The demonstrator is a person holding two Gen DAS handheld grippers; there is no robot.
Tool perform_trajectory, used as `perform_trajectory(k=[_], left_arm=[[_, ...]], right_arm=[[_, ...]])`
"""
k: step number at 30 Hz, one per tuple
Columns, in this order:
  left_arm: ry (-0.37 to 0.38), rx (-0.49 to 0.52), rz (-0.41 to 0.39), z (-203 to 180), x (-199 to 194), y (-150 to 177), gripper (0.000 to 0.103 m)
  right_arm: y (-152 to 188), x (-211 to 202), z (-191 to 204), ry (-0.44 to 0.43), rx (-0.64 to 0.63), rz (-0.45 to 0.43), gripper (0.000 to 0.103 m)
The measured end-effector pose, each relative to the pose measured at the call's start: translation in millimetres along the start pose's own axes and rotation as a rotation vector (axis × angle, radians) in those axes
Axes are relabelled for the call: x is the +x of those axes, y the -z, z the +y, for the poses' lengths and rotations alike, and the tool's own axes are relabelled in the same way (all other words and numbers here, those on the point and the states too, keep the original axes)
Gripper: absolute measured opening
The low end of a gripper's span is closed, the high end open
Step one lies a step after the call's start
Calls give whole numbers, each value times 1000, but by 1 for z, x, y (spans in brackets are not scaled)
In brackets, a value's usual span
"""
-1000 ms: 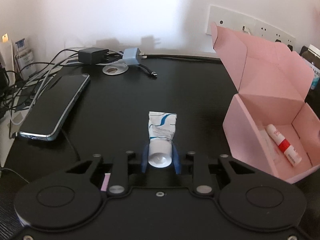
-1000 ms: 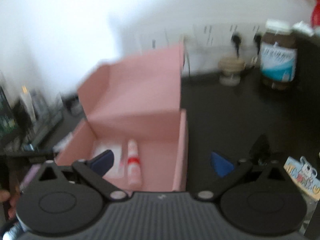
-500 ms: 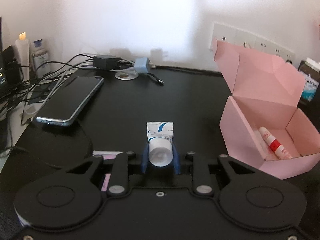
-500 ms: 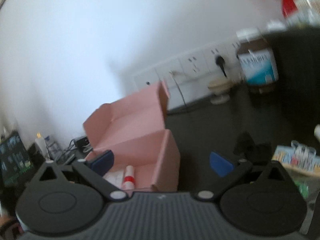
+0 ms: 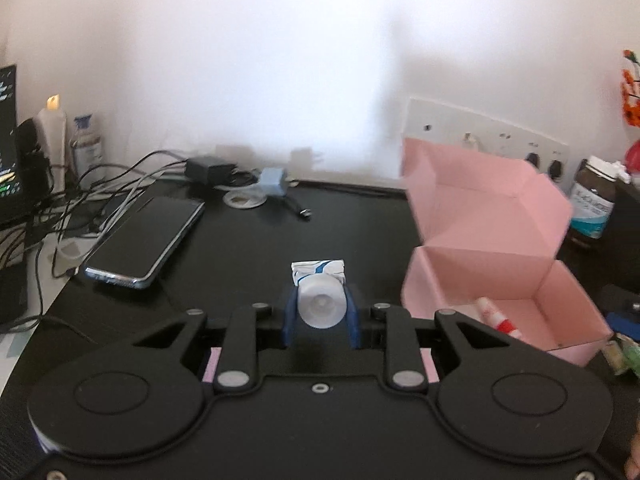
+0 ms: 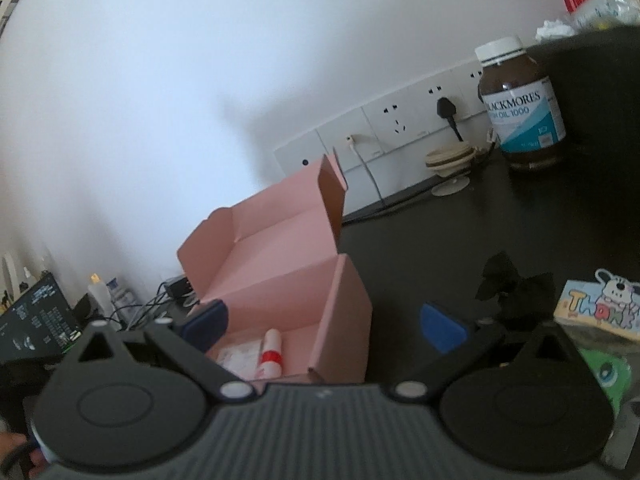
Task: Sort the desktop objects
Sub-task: 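Carry the white tube over the pink box and lower it in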
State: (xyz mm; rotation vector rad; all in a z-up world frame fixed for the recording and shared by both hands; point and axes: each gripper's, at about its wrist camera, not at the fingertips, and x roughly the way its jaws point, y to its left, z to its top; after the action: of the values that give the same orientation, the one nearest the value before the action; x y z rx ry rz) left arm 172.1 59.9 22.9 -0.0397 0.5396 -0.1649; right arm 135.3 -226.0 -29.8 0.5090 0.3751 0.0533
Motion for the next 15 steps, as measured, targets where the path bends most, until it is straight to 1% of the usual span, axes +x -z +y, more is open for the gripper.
perform_trajectory(k=[4, 9, 12, 15], left_arm=[[14, 42, -31, -14, -11, 2, 25], [78, 40, -49, -33, -23, -4, 25], [129, 57, -33, -51, -22, -7, 25], [182, 45, 21, -68, -11, -8, 25]], right_arm=[[-1, 0, -3, -1, 21, -1, 102], [-1, -1, -2, 3, 12, -8, 102], [-1, -1, -1, 4, 9, -10, 102], [-1, -1, -3, 4, 15, -8, 102]])
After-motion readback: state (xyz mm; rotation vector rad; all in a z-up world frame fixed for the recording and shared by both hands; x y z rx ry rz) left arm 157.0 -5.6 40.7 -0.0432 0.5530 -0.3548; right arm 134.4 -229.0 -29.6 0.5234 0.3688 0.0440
